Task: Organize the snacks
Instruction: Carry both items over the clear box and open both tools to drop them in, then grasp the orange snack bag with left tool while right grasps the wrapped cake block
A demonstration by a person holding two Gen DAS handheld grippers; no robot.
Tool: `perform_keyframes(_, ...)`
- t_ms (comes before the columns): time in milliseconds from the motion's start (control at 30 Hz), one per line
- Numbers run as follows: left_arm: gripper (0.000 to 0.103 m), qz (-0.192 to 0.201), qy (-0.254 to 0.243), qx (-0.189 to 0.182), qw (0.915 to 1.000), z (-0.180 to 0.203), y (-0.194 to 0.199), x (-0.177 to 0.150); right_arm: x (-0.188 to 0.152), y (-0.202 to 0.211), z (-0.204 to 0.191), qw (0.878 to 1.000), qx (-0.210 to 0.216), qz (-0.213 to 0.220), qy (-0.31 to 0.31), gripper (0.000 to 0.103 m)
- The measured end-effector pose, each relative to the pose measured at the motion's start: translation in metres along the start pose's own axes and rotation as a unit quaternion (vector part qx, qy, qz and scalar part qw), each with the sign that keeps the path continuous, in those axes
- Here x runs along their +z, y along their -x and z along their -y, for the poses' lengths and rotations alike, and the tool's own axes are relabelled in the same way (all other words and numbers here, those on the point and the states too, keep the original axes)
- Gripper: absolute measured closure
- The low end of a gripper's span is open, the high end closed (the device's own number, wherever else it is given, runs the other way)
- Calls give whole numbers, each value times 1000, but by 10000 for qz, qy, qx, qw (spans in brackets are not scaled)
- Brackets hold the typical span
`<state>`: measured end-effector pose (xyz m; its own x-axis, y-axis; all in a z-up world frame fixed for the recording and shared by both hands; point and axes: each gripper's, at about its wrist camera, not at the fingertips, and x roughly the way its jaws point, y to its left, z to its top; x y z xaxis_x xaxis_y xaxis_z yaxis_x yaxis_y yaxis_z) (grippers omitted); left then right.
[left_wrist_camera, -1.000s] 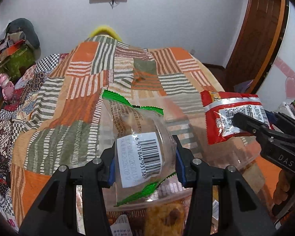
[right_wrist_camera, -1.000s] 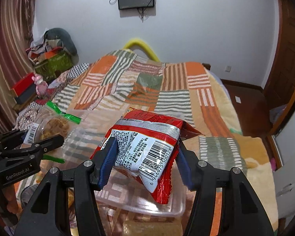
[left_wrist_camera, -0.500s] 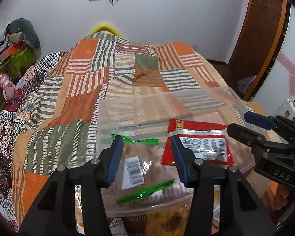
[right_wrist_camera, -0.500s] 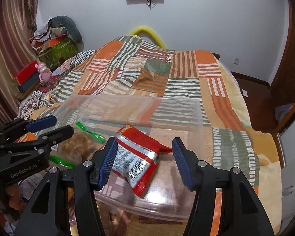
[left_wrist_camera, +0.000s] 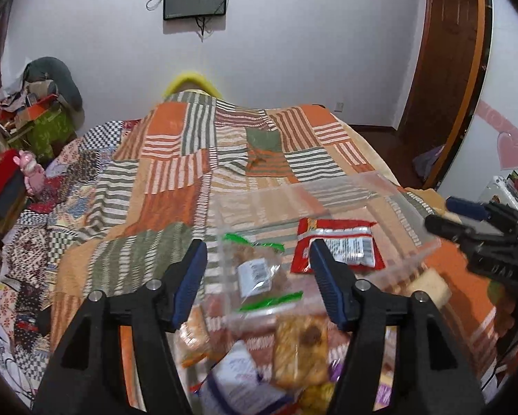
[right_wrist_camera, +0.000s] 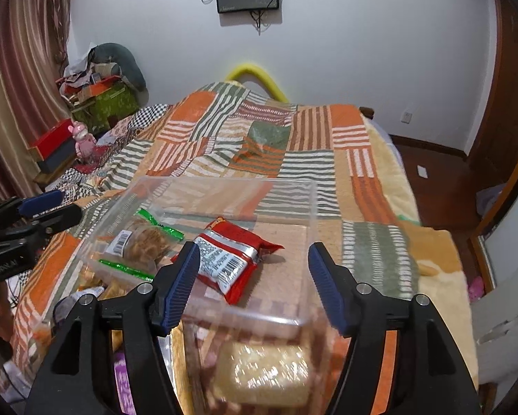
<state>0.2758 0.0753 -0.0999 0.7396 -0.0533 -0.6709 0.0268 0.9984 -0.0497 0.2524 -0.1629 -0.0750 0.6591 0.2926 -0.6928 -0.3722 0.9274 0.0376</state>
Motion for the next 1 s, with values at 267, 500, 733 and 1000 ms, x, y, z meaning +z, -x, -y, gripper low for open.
perform_keyframes(267,32,-136,74,272,9995,-25,38,-37,-19,33,3,9999,-125,105,41,30)
perform_keyframes(500,31,-603,346,379,9969,-48,47,-89,-41,43,1,9998,-185,16,-18,22)
perform_keyframes(733,24,-1147,692,330,9904,-58,40,-139,-64,39,0,9994,-227,-230,-97,18)
perform_keyframes(1000,12,-1351,844,315,9867,-52,33,-174,-87,31,2,9981,-244,-544,-152,16)
